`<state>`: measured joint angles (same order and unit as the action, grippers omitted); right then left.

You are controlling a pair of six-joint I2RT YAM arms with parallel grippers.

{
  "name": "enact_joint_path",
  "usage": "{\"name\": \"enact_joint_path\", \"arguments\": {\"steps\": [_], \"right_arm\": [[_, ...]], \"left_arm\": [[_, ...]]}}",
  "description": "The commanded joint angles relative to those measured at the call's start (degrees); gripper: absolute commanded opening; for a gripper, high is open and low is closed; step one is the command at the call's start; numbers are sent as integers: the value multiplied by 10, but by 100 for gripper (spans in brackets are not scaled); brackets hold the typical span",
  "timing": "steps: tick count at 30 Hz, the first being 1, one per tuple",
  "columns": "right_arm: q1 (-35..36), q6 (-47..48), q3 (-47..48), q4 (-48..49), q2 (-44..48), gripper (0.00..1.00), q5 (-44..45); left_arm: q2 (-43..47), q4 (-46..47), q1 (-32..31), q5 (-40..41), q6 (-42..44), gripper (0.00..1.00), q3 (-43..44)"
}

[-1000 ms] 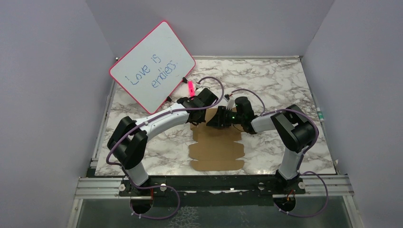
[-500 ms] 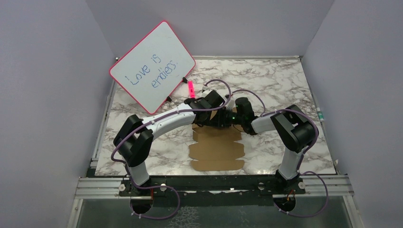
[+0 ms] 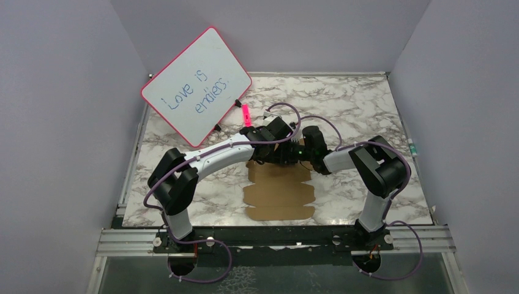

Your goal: Fold the paper box

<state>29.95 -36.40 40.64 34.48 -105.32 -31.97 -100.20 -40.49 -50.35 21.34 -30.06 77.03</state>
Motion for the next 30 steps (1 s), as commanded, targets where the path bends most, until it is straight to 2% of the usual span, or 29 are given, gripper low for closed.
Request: {"name": "enact_joint_path", "arguments": {"steps": [1, 7, 11, 14, 21, 27, 30], "right_arm": [[4, 15, -14, -36, 7, 58, 29], [4, 36, -1, -72, 29, 58, 34], [3, 61, 13, -128, 80, 60, 61], [3, 79, 25, -187, 119, 62, 99], [-25, 129, 48, -330, 205, 68, 197], [-103, 131, 27, -398, 264, 69, 197], [-142, 119, 3, -404, 301, 69, 196]], "left_arm": [[-14, -6, -5, 14, -8, 21, 10], [-2, -5, -7, 23, -6, 22, 11], [30, 5, -5, 38, -3, 30, -1], [51, 33, -2, 18, -1, 38, -23], [93, 148, 36, -94, -1, 52, -106], [98, 257, 97, -249, -2, 59, -161], [87, 297, 115, -295, 5, 60, -174]]}}
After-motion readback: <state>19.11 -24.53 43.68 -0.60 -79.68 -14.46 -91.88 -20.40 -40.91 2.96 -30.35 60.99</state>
